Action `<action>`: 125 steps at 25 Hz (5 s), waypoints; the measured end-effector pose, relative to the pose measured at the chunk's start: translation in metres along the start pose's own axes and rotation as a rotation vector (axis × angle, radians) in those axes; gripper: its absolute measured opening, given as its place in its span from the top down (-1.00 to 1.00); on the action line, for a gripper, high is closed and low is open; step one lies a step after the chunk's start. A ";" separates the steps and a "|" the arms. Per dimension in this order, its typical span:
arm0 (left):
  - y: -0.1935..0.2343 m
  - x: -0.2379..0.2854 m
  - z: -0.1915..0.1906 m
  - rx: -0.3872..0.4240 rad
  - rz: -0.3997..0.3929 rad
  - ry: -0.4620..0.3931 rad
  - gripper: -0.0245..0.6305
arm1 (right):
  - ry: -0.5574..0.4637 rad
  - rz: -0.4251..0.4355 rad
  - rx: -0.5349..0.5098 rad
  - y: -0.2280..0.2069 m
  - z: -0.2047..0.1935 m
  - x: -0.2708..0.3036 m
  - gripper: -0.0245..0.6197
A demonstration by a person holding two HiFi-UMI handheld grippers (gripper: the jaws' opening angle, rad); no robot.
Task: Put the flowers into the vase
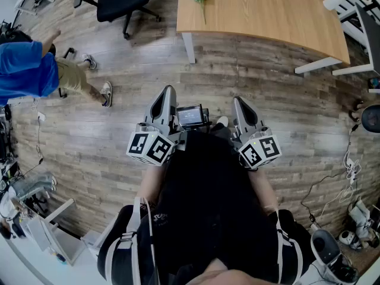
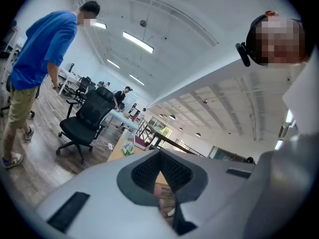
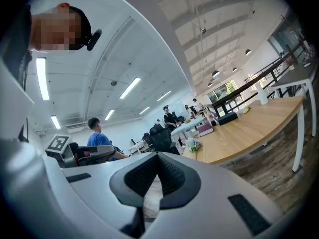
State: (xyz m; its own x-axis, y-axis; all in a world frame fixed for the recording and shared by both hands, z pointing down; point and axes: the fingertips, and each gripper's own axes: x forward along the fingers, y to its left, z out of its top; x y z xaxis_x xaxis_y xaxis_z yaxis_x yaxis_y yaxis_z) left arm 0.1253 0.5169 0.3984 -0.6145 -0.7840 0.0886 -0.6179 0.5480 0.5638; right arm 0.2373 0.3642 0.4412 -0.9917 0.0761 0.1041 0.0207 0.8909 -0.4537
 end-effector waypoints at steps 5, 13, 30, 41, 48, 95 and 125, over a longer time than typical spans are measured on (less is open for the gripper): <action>0.000 -0.004 0.004 0.011 -0.017 0.001 0.78 | -0.011 0.002 -0.007 0.011 -0.002 0.001 0.88; -0.057 0.023 -0.022 0.051 -0.305 0.095 0.78 | 0.138 0.189 -0.153 0.065 -0.041 0.043 0.87; -0.047 0.028 -0.026 0.039 -0.358 0.259 0.78 | 0.235 0.219 -0.167 0.099 -0.049 0.075 0.88; -0.012 0.026 -0.006 -0.034 -0.415 0.291 0.78 | 0.269 0.211 -0.337 0.125 -0.057 0.108 0.90; 0.014 0.061 0.002 -0.062 -0.405 0.243 0.78 | 0.245 0.165 -0.104 0.086 -0.046 0.133 0.90; 0.176 0.372 0.134 -0.158 -0.280 0.200 0.78 | 0.201 0.002 -0.053 -0.092 0.076 0.440 0.87; 0.229 0.473 0.149 -0.166 0.140 0.117 0.78 | 0.507 -0.199 -0.032 -0.273 0.013 0.511 0.86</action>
State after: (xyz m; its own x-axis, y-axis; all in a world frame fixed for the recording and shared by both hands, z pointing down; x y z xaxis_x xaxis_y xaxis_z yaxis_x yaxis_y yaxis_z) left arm -0.3794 0.3150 0.4468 -0.6219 -0.7371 0.2644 -0.4353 0.6060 0.6658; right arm -0.2767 0.1542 0.6071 -0.7914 0.1043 0.6024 -0.1493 0.9226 -0.3558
